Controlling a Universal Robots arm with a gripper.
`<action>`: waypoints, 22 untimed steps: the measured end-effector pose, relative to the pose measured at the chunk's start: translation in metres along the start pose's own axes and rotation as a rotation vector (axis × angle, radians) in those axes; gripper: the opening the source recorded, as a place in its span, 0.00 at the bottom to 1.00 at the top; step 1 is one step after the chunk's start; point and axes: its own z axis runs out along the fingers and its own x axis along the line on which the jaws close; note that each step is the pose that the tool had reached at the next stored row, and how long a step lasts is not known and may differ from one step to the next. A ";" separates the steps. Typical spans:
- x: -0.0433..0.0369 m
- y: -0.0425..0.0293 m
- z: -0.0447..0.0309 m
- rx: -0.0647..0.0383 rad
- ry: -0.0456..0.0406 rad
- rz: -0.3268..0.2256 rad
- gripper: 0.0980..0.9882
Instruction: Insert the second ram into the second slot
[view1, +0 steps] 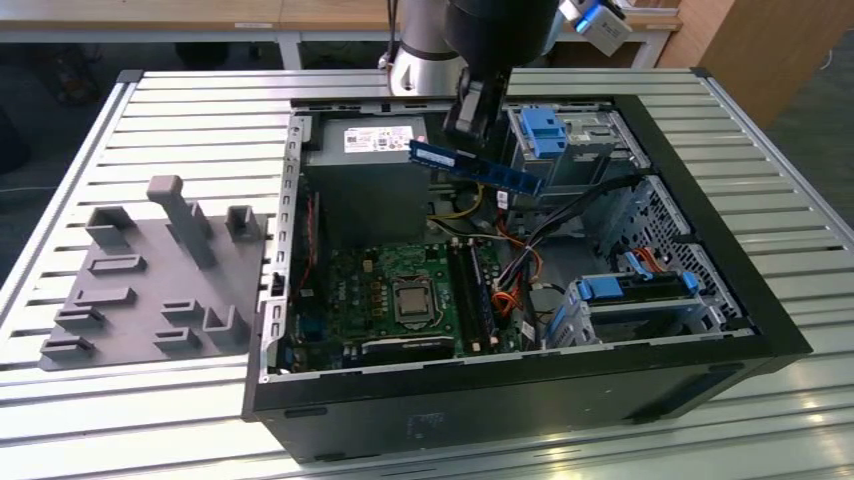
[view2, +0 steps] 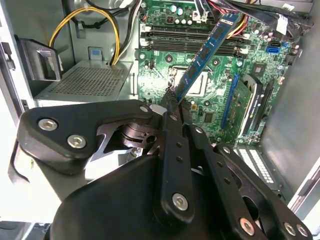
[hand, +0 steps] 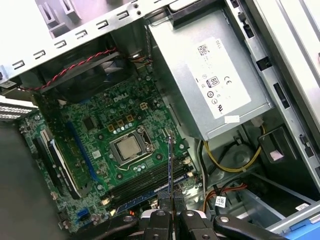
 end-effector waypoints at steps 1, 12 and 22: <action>0.0000 0.0000 0.0000 0.000 -0.0002 0.005 0.04; 0.0000 0.0000 0.0000 0.001 -0.0020 0.053 0.04; 0.0000 0.0000 0.0001 0.001 -0.0036 0.094 0.04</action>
